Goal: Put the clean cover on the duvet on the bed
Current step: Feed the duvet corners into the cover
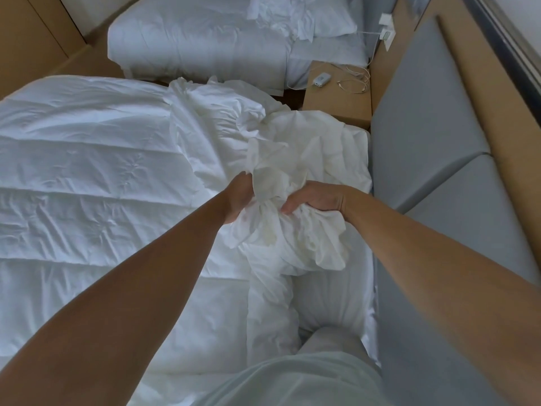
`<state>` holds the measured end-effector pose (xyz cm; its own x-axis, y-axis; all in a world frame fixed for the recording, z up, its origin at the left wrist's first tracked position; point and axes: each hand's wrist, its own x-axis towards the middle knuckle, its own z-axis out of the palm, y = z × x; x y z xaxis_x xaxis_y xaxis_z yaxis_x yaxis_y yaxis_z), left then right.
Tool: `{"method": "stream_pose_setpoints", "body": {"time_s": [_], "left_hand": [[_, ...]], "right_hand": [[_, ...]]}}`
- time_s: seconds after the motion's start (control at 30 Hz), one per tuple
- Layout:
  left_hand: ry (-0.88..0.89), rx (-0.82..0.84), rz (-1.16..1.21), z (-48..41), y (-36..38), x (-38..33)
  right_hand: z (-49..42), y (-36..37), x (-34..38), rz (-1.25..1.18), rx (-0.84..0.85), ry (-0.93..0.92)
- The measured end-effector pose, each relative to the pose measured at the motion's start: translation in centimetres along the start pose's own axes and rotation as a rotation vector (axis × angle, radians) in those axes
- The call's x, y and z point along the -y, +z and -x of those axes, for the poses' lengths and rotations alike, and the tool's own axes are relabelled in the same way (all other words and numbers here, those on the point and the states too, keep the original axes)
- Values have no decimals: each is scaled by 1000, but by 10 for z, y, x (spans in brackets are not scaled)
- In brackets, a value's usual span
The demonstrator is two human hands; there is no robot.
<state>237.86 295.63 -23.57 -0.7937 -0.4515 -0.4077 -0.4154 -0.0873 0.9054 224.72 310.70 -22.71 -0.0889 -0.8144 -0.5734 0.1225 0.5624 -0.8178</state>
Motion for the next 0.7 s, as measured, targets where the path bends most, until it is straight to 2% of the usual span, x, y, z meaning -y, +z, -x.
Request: {"method": "stream_pose_setpoints", "body": {"time_s": [0.07,0.17,0.27,0.37,0.47,0.57,0.63,0.7], "left_hand": [[31,-14,47,-2,0,-1],[6,149,103,1,-3,-1],[-92,353,35,1,-1,6],[-225,446,-10,1,2,6],[-267,540,-19,2,-1,3],[-213,511,99,2,0,5],[-156,430,189,3,4,3],[-103,317,227,3,7,1]], "right_hand": [[1,-3,2,3,33,-35],[2,-15,2,8,35,-128],[-3,-24,-1,-5,-53,-189],[-8,-24,-2,110,-165,-194],[-9,-27,-5,151,-263,-179],[-6,-28,-7,84,-326,-234],[-4,-27,-4,-2,-344,-263],[1,-25,1,-45,-291,-223]]}}
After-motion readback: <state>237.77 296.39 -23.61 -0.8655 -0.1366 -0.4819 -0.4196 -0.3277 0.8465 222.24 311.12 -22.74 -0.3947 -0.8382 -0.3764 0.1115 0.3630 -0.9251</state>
